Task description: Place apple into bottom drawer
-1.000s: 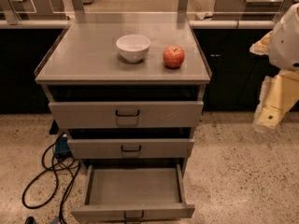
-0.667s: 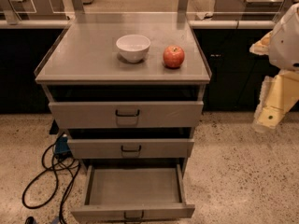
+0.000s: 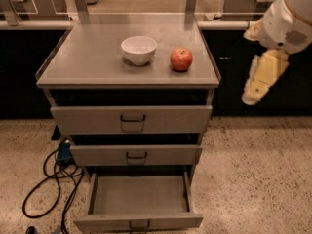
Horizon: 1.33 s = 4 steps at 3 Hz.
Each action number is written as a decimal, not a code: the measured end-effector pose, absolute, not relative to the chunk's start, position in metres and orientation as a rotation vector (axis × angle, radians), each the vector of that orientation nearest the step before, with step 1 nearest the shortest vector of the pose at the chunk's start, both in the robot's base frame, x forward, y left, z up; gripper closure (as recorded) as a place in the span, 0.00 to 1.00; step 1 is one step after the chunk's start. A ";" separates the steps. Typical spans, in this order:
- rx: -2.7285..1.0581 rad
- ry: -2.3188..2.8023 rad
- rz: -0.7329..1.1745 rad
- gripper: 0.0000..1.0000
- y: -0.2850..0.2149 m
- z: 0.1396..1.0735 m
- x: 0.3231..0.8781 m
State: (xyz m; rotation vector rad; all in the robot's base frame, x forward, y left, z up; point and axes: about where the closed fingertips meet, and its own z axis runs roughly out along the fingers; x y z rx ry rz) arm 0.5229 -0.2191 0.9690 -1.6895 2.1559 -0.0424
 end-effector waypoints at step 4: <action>-1.384 1.694 0.611 0.00 -0.216 0.915 0.687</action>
Offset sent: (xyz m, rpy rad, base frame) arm 0.1830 -0.0274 0.0171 0.6101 -0.2177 0.0950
